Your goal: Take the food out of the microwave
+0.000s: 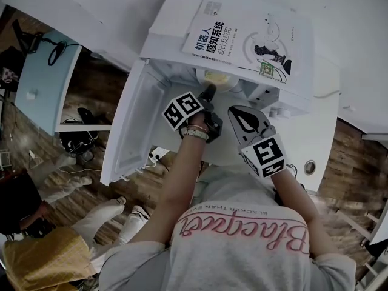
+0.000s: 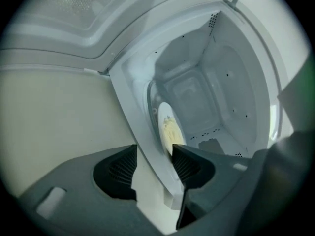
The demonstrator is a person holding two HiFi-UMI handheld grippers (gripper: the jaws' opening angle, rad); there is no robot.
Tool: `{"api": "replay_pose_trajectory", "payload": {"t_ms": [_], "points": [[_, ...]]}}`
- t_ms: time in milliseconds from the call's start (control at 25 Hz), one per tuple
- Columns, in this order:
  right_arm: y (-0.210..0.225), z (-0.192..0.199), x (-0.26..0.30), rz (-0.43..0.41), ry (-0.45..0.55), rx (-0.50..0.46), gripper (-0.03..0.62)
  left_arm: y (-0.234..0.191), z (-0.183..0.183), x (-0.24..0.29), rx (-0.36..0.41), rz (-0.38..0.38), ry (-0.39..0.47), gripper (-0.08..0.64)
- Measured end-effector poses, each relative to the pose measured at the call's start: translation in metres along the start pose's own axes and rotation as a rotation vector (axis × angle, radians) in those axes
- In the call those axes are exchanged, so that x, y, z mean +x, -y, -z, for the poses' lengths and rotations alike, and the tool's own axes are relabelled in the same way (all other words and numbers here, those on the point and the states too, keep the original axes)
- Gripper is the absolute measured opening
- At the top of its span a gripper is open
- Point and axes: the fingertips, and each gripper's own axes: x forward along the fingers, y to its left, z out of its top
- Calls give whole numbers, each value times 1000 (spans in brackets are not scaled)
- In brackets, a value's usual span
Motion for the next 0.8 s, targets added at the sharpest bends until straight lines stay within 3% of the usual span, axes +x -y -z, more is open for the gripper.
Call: {"api": "replay_pose_trajectory", "payload": {"t_ms": [160,400,560,800], "points": [[1,-1,-4,11,3,-18,9,13,-6,-2,-12,55,35,75],[4,-1,-14,33,8,-26,9,16,-4,-5,-95,83,30,52],[4,-3,-20,42,15,-34,9,22,-3,-13,-132,149,45,27],[0,-6,-27,47,31,-45,9,31,1,-27,-103,245,81,18]]}}
